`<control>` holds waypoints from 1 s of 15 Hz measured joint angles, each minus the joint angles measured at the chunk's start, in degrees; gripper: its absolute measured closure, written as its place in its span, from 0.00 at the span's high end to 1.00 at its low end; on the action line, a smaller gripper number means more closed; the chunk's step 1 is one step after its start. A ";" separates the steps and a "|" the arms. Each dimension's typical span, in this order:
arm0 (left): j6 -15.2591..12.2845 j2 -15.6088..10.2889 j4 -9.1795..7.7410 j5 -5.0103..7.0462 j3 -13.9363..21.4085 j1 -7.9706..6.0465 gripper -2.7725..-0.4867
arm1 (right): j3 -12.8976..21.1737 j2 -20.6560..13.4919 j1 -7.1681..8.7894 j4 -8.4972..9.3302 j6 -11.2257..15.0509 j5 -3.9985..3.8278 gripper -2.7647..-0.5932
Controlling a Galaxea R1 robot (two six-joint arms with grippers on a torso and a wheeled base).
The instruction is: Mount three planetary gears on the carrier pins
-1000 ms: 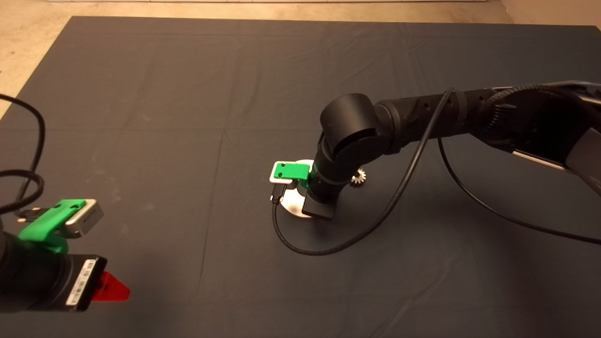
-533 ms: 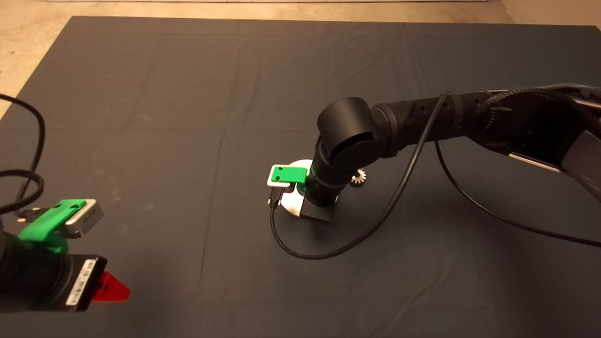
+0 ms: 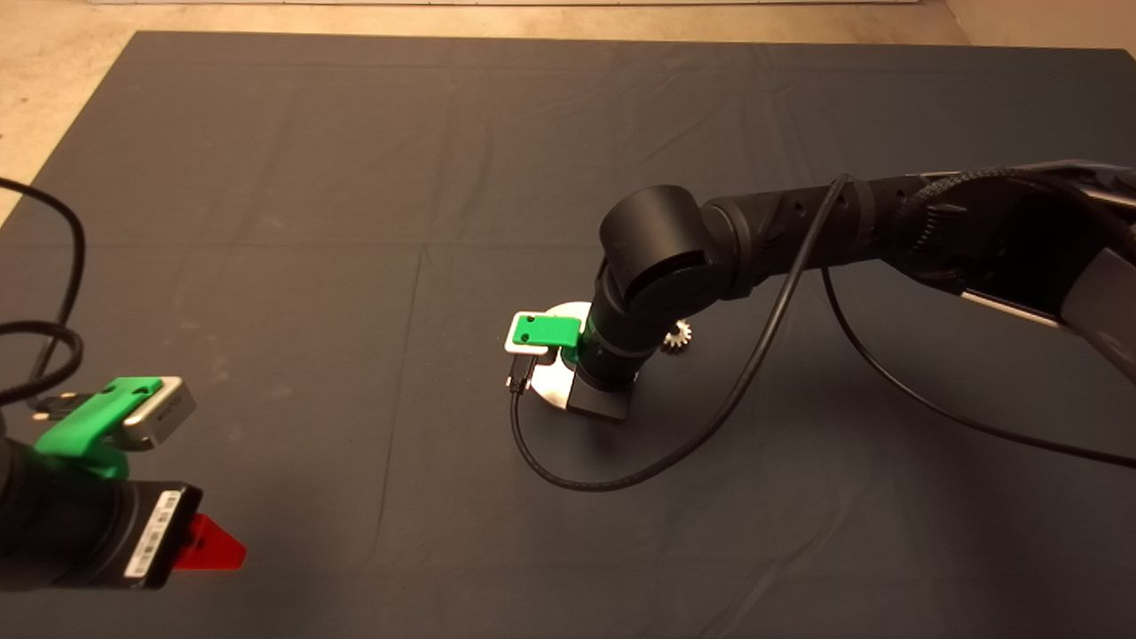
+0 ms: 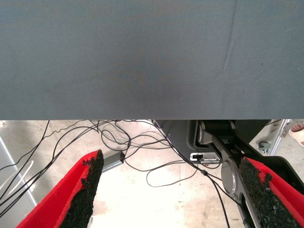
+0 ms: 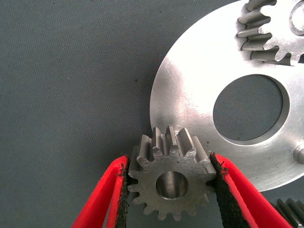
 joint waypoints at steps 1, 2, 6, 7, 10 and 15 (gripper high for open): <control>0.00 0.00 0.00 0.00 0.00 0.00 0.68 | 0.00 -0.06 0.00 -0.05 -0.02 0.07 0.22; 0.00 0.00 0.00 0.00 0.00 0.00 0.68 | 0.00 -0.12 0.00 -0.09 -0.02 0.21 0.22; -0.01 -0.02 0.00 0.00 0.00 0.00 0.68 | 0.00 -0.12 0.00 -0.22 0.00 0.24 0.22; 0.00 0.00 0.00 0.00 0.00 0.00 0.68 | -0.01 -0.12 0.00 -0.24 0.00 0.29 0.22; 0.00 0.00 -0.02 0.00 0.00 0.00 0.68 | -0.04 -0.14 0.02 -0.28 0.00 0.33 0.22; 0.00 0.00 0.00 0.00 0.00 -0.01 0.68 | -0.04 -0.15 0.02 -0.40 0.05 0.35 0.22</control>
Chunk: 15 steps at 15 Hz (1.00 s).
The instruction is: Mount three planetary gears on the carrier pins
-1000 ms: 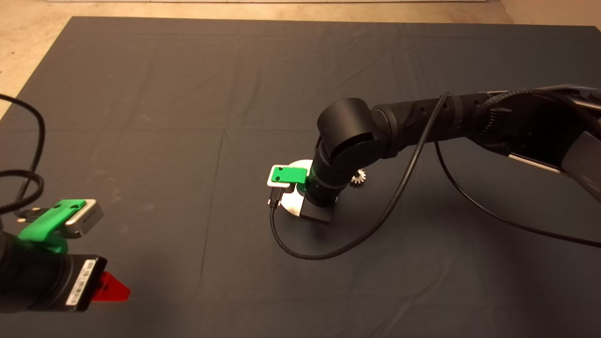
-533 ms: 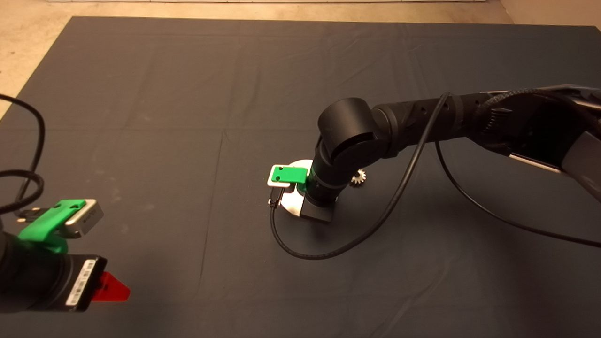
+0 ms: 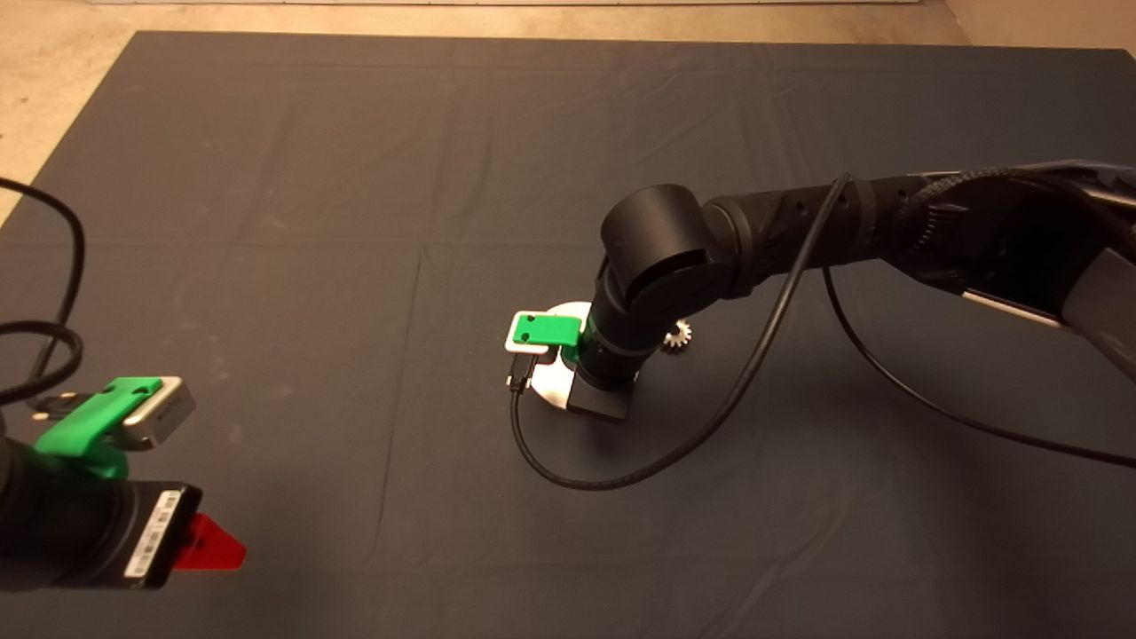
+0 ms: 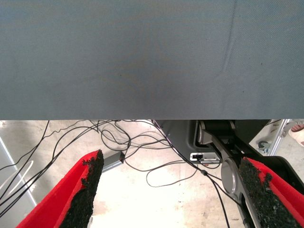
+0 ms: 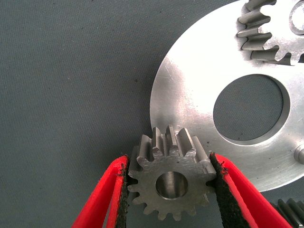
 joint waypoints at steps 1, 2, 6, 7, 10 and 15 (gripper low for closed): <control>0.00 -0.01 -0.01 0.00 0.00 -0.01 0.68 | 0.00 0.00 0.00 -0.04 0.00 0.00 0.22; -0.01 -0.01 0.00 0.00 0.00 -0.01 0.68 | 0.00 0.00 0.00 -0.09 0.00 0.02 0.22; -0.01 -0.02 0.00 0.00 0.00 -0.02 0.68 | 0.00 -0.02 0.06 -0.32 0.03 0.09 0.22; -0.01 -0.02 -0.01 0.00 0.00 0.01 0.68 | 0.00 -0.02 0.06 -0.40 0.04 0.09 0.22; 0.00 -0.02 0.00 0.00 0.00 0.01 0.68 | 0.00 -0.15 0.11 -0.63 0.04 0.11 0.22; 0.00 -0.02 0.00 0.00 0.00 0.01 0.68 | -0.02 -0.33 0.15 -1.61 0.06 0.05 0.22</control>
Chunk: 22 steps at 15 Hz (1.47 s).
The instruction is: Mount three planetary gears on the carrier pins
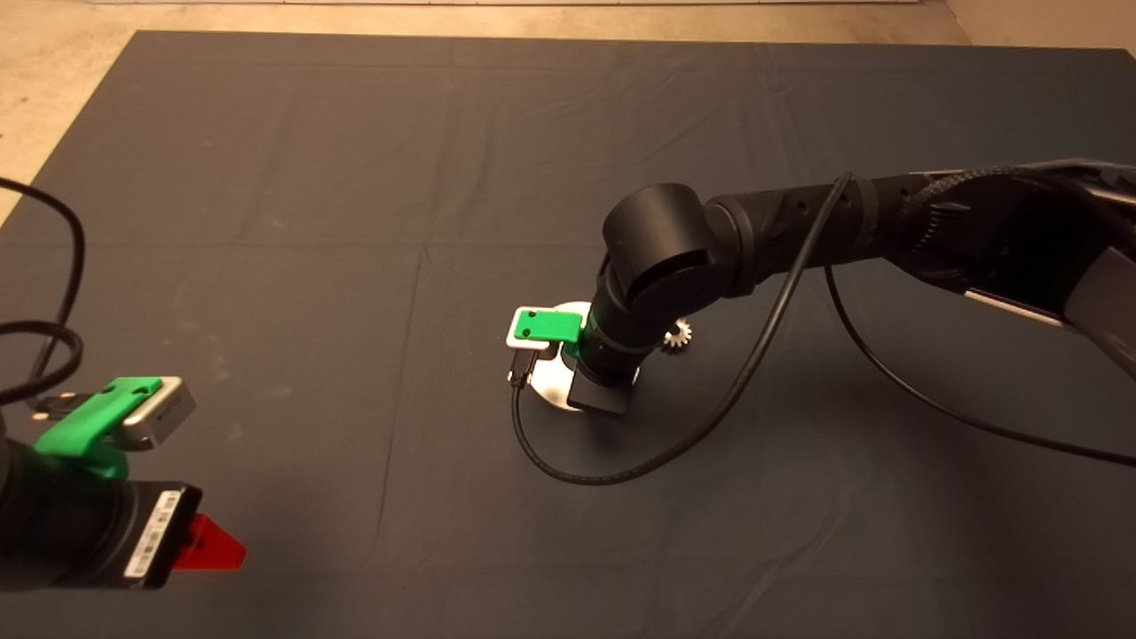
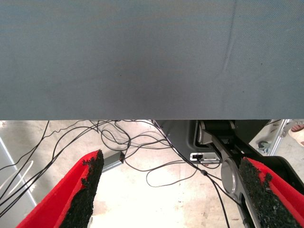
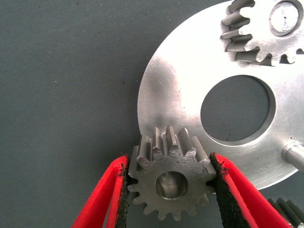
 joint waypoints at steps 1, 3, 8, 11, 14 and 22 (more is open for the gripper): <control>0.00 0.02 0.00 0.00 0.00 -0.02 0.68 | -0.02 0.00 0.05 -0.16 0.02 -0.08 0.22; 0.00 0.02 0.00 0.00 0.00 -0.02 0.68 | -0.05 0.00 0.16 -0.28 0.00 -0.18 0.22; 0.00 0.01 0.00 0.00 0.00 -0.01 0.68 | -0.05 0.00 0.15 -0.29 -0.02 -0.27 0.22; 0.00 0.02 0.00 0.00 0.00 -0.02 0.68 | -0.05 0.00 0.13 -0.30 -0.02 -0.27 0.22; 0.00 0.02 0.00 0.00 0.00 -0.02 0.68 | -0.05 0.00 0.11 -0.28 -0.02 -0.27 0.22; 0.00 0.02 0.00 0.00 0.00 -0.01 0.68 | 0.66 -0.89 0.09 -0.28 -0.02 0.01 0.22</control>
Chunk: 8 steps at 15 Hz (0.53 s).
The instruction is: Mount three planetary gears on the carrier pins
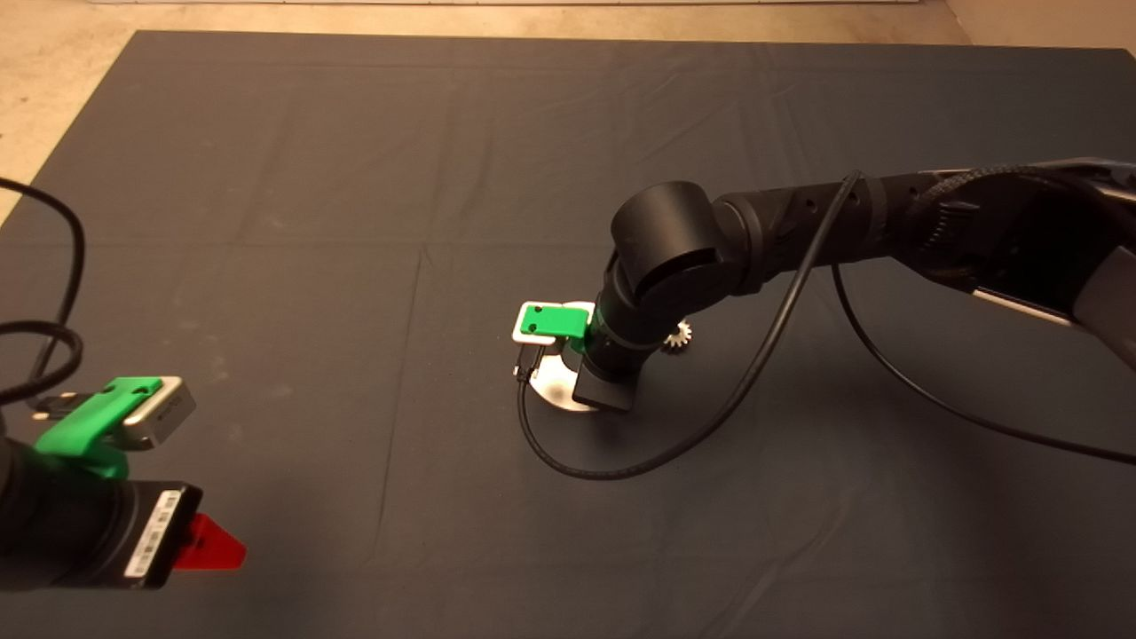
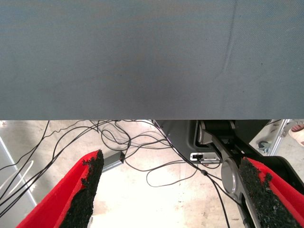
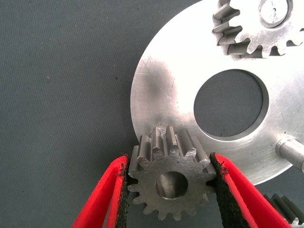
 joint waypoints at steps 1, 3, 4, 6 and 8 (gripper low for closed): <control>0.00 0.00 0.00 0.00 0.00 0.01 0.68 | 0.09 -0.08 0.00 0.00 0.00 -0.04 0.22; 0.00 -0.01 0.00 0.00 0.00 0.01 0.68 | 0.17 -0.19 0.00 0.00 0.00 -0.01 0.22; 0.00 0.00 -0.02 0.00 0.00 0.01 0.68 | 0.22 -0.19 0.00 0.00 0.00 -0.02 0.22; 0.00 0.00 0.00 0.00 0.00 0.01 0.68 | 0.73 -0.22 -0.11 0.00 0.00 -0.16 0.22; 0.00 0.00 -0.01 0.00 0.00 0.01 0.68 | 1.56 -0.19 -0.15 0.00 0.02 -0.26 0.22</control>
